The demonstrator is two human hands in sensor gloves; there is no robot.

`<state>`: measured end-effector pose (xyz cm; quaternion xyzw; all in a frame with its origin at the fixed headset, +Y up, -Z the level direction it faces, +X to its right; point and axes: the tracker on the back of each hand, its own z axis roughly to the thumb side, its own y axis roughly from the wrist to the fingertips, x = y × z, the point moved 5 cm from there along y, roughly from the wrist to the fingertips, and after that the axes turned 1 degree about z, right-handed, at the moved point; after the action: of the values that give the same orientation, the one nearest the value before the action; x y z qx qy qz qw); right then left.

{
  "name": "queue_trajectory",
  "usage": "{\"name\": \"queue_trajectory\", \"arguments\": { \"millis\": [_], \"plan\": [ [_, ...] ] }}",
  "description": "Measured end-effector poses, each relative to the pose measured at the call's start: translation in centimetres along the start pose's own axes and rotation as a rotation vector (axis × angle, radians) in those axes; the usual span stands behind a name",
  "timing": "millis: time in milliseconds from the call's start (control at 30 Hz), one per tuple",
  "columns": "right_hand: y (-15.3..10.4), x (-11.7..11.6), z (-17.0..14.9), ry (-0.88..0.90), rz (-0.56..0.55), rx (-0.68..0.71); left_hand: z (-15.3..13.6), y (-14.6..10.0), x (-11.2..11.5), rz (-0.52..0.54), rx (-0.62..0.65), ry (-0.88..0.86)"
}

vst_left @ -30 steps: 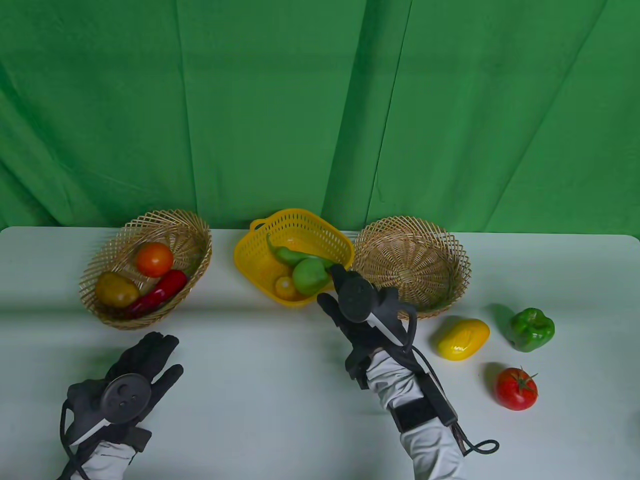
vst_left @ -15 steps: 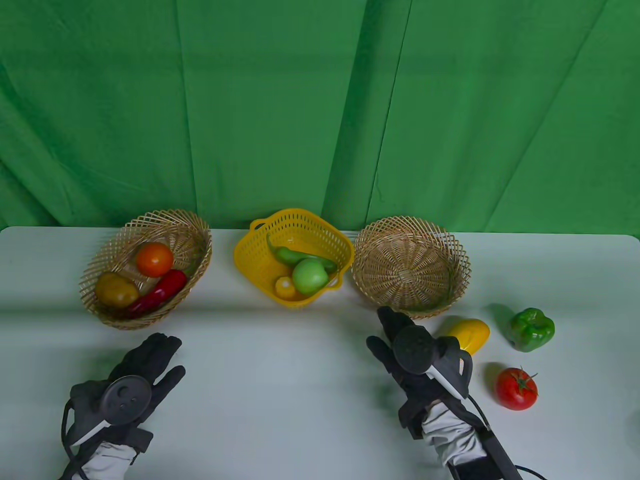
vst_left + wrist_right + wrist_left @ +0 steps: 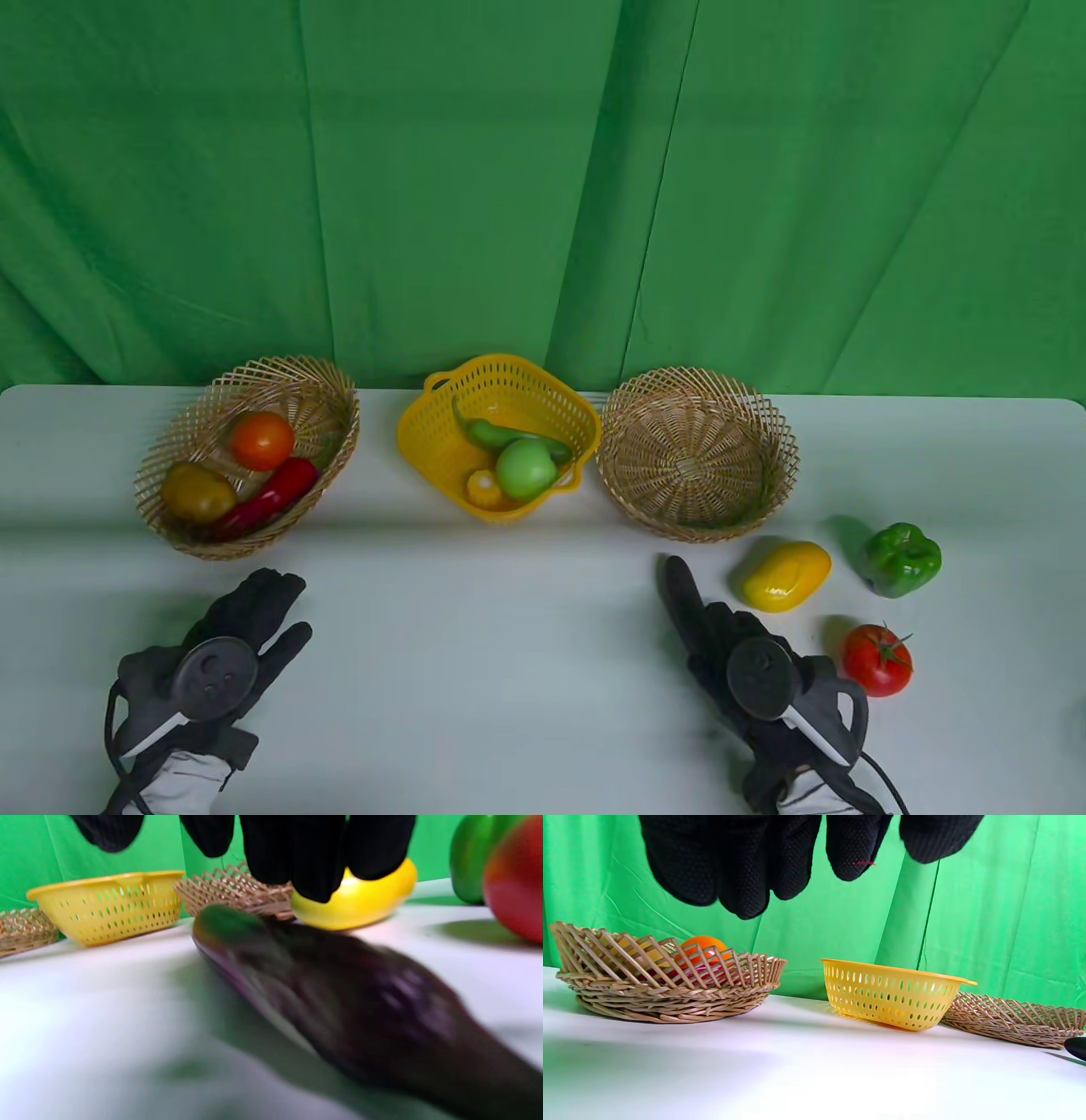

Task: Place 10 objects into 3 containers, with green background

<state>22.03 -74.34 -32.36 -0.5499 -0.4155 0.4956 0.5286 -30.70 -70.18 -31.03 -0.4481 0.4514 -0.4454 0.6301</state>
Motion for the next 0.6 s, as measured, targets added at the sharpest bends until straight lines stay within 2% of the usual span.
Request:
{"name": "queue_trajectory", "arguments": {
  "millis": [233, 600],
  "plan": [
    [-0.7, -2.1, -0.7, -0.008, 0.065, 0.011, -0.2, 0.0, 0.0, -0.005, -0.012, 0.010],
    [-0.9, -2.6, -0.7, -0.021, 0.025, 0.011, -0.1, 0.0, 0.3, -0.027, -0.015, 0.035]
  ]
}}
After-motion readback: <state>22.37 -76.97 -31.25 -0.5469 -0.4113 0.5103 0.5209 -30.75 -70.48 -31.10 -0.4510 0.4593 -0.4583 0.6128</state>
